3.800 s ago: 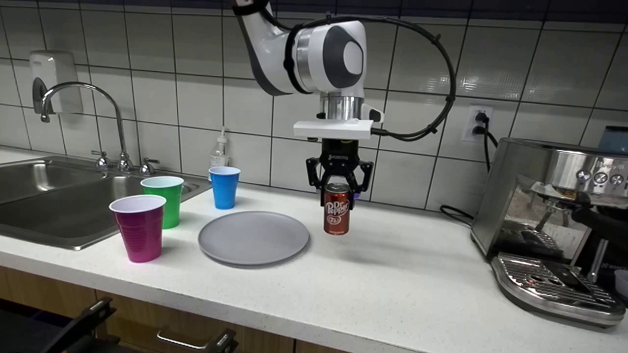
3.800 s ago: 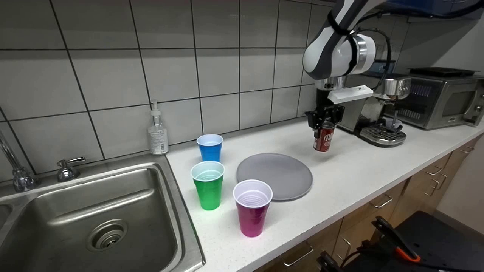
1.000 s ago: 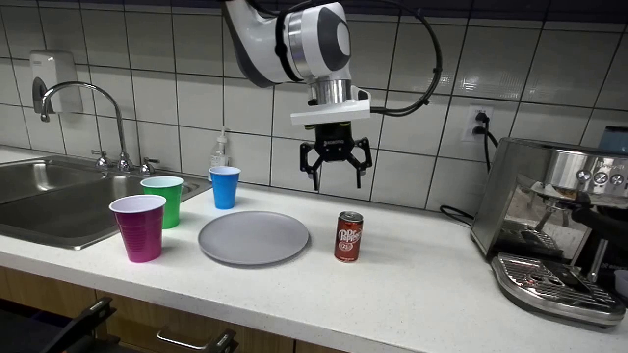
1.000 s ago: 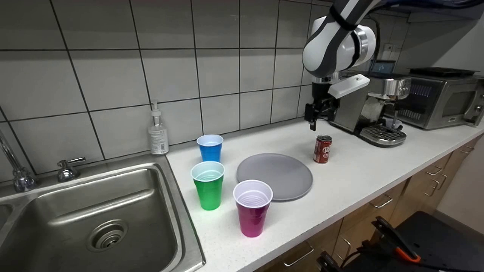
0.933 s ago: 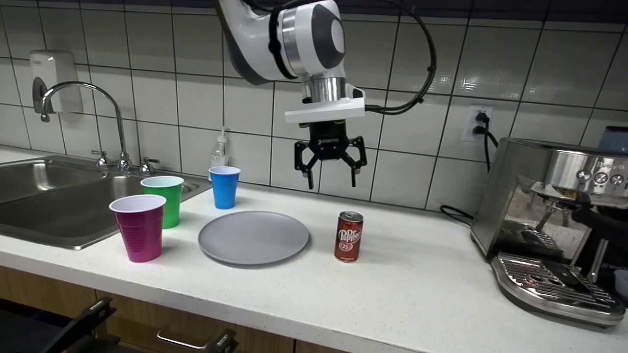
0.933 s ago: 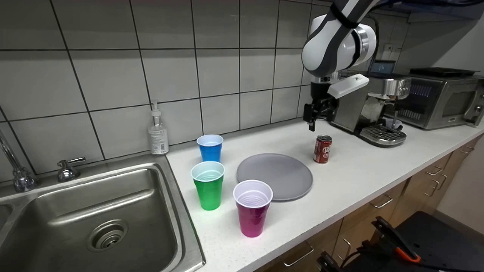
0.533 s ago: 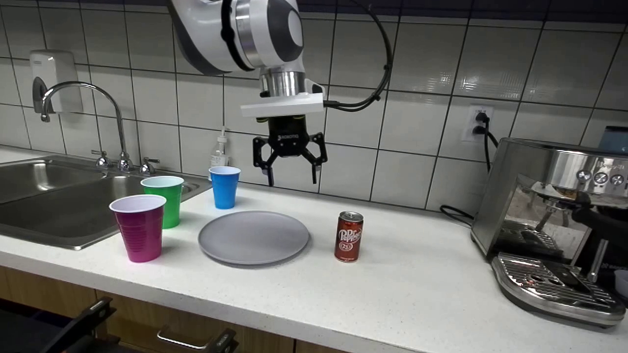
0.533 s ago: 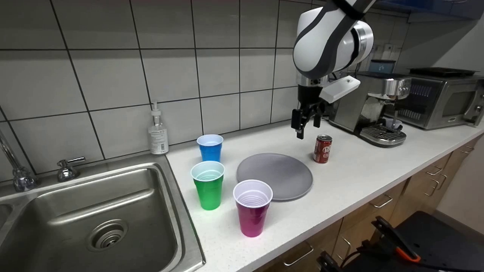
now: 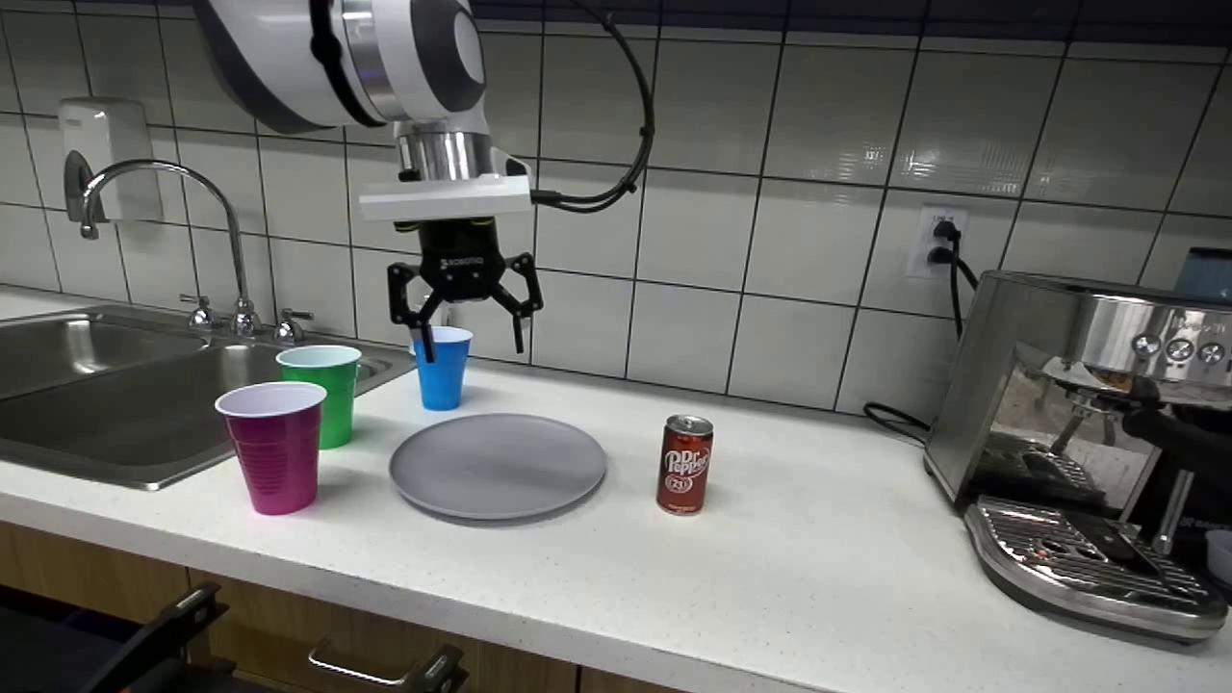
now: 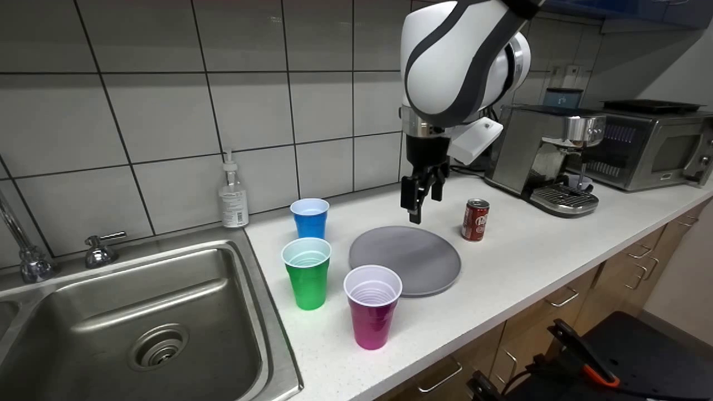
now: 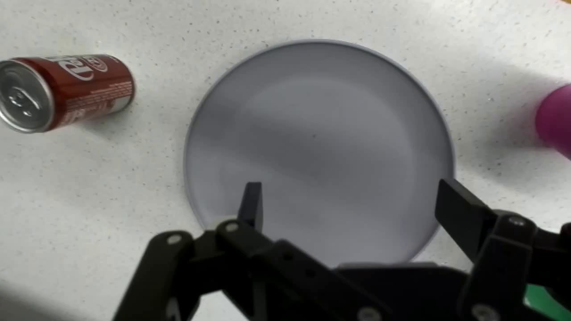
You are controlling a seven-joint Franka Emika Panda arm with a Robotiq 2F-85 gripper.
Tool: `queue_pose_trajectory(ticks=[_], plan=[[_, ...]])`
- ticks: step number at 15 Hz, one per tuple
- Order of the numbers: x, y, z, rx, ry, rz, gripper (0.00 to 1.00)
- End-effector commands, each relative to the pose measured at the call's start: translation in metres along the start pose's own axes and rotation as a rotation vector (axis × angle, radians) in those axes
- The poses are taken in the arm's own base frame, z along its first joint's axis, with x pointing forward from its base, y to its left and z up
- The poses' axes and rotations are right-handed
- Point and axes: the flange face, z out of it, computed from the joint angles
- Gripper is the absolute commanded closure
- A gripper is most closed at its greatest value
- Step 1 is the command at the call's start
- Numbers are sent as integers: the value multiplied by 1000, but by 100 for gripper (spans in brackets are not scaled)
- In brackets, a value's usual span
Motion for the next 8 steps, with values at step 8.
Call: queue_pose_trajectory(ticks=[8], plan=[[-12, -79, -16, 5, 16, -184, 0]])
